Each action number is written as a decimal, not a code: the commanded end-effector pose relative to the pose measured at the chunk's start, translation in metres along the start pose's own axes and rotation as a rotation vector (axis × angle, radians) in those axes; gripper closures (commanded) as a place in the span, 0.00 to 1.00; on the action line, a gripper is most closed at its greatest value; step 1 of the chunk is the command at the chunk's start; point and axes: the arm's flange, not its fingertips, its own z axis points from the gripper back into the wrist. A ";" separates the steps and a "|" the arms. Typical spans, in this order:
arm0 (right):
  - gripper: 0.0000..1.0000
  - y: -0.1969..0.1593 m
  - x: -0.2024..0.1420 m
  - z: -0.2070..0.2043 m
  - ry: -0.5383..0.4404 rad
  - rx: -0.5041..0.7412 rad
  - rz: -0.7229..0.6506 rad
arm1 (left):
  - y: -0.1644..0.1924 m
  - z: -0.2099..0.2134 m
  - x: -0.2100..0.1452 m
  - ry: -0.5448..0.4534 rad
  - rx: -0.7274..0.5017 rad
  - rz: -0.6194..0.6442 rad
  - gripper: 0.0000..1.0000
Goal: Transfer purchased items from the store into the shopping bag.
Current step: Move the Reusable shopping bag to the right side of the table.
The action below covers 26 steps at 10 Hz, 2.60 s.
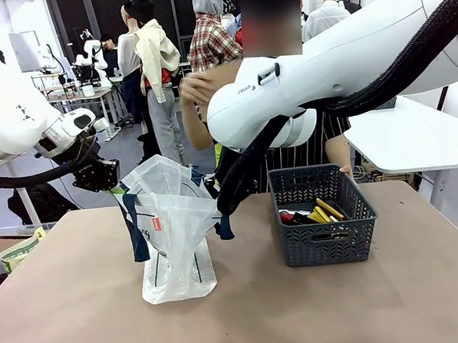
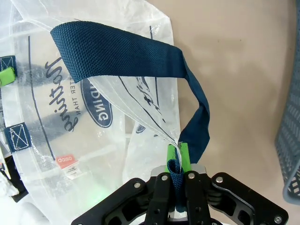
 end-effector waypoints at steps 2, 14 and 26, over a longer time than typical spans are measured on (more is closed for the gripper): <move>1.00 -0.004 -0.001 0.001 0.010 0.024 0.012 | 0.000 0.003 -0.001 -0.007 0.004 0.000 1.00; 1.00 -0.004 -0.001 0.001 0.010 0.024 0.012 | 0.000 0.003 -0.001 -0.007 0.004 0.000 1.00; 1.00 -0.004 -0.001 0.001 0.010 0.024 0.012 | 0.000 0.003 -0.001 -0.007 0.004 0.000 1.00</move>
